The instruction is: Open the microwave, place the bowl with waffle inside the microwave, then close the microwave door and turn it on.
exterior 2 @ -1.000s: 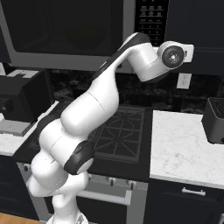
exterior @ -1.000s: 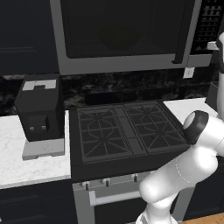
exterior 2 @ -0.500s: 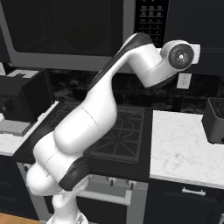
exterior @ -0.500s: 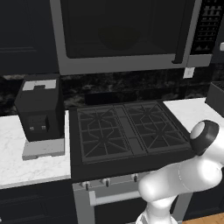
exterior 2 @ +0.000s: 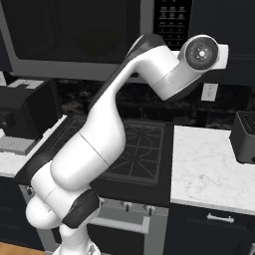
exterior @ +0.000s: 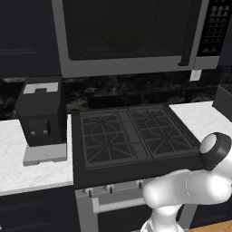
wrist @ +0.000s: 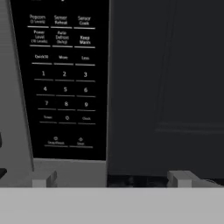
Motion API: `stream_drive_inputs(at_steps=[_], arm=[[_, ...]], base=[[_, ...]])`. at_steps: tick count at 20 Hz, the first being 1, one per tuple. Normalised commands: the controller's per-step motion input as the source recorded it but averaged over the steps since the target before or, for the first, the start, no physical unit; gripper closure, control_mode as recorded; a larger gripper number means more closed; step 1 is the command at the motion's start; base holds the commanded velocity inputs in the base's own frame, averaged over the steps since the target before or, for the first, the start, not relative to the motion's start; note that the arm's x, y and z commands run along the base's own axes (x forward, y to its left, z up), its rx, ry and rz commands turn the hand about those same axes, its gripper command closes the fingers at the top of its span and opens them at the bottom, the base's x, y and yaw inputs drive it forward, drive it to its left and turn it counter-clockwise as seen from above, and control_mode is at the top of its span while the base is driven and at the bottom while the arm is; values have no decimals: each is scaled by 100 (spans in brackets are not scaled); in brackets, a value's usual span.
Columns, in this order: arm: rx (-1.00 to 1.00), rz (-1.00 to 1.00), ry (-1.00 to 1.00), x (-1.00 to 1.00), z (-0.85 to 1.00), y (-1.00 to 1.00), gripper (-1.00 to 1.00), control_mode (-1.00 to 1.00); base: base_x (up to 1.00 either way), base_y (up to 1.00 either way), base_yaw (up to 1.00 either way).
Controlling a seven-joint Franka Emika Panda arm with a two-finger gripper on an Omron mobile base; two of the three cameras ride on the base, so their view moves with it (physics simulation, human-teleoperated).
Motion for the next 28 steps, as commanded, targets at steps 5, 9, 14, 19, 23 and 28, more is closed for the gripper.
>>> stream_drive_inputs(at_steps=[5, 9, 14, 19, 23, 28], arm=[[0, 0, 1, 18, -1, 0, -100, -100], [0, 0, 0, 43, -20, 0, -100, -100], [-1, 0, 0, 43, -31, 0, -100, -100], [0, 0, 0, 40, -4, 8, -100, -100], [0, 0, 0, 26, 0, 0, -100, -100], [0, 0, 2, 21, 0, 0, -100, -100]], base=[[0, 0, 0], [0, 0, 0], [0, 0, 0], [0, 0, 0], [0, 0, 0], [0, 0, 0]])
